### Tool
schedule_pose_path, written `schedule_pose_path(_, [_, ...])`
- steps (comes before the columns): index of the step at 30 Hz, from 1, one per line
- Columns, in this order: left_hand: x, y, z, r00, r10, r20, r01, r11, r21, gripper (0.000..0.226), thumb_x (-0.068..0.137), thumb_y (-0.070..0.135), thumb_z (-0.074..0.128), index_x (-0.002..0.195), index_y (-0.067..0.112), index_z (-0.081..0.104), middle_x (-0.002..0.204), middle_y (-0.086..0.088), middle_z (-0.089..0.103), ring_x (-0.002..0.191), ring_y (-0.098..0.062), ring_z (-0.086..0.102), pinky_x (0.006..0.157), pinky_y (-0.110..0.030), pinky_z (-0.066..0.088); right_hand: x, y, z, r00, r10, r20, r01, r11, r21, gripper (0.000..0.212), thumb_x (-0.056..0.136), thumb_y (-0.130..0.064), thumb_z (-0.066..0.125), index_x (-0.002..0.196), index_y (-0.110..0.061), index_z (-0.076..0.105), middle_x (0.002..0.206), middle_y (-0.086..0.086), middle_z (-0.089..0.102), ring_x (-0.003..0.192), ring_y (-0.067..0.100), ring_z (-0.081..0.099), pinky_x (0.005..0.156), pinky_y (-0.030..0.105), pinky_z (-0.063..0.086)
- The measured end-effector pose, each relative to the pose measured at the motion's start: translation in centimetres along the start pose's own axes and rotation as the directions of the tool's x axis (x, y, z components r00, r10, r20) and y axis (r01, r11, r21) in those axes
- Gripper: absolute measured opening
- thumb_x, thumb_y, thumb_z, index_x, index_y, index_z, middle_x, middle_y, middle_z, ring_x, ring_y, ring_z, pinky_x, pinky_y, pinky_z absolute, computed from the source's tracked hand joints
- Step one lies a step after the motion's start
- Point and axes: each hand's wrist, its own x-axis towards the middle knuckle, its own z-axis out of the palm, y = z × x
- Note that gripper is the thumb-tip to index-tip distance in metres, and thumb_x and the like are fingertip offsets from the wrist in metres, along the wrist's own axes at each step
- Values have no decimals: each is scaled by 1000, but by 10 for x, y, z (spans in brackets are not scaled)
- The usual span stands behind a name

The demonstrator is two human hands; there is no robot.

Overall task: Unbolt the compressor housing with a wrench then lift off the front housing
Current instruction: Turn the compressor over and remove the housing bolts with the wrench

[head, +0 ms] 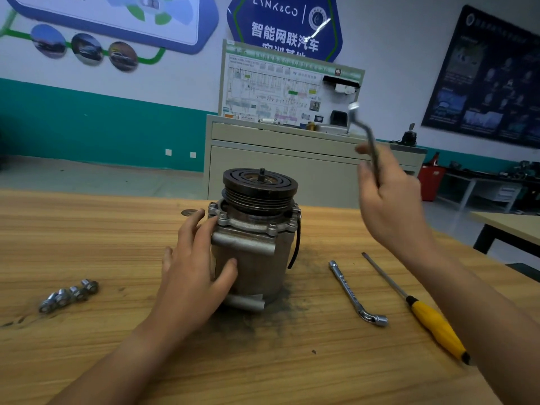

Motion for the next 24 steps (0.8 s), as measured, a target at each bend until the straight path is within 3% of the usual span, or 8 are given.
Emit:
schedule_pose_path(2, [0,0,-1,1000,-5,-9,5,1000,9,66,85,29,59,142,24,29,148,21,9,138,-12,17,110,-58,24,-14,-14,-12,954,3,300,84,957,-279,28,98,-22,35,125,-22,42,58,-4,47,48,10,46,41,28,38])
schedule_pose_path(4, [0,0,-1,1000,-2,-13,2,1000,14,66,84,27,60,142,22,30,151,14,10,139,-14,18,109,-58,24,-25,-23,-17,886,74,458,159,878,-451,28,98,-20,35,126,-27,36,63,-4,47,53,12,47,43,26,37])
schedule_pose_path(9, [-1,1,1,999,-13,-38,14,999,51,67,83,30,59,142,20,31,153,8,12,138,-15,19,111,-60,17,-28,-21,-13,865,140,482,218,761,-611,34,93,-9,38,123,-23,37,65,-5,40,56,10,39,46,23,34])
schedule_pose_path(18, [-1,0,3,998,-15,-54,19,996,84,66,85,31,58,143,24,28,153,11,8,140,-12,12,112,-56,3,-29,-31,-6,790,148,595,331,714,-617,31,91,-5,40,119,-17,40,64,-4,38,53,9,37,40,21,26])
schedule_pose_path(24, [-2,3,3,998,-24,-53,29,996,87,66,85,29,59,143,23,28,153,9,9,139,-12,13,111,-57,2,-24,-37,-2,735,182,653,417,638,-647,27,93,-8,40,120,-11,38,63,-2,34,51,11,34,42,22,28])
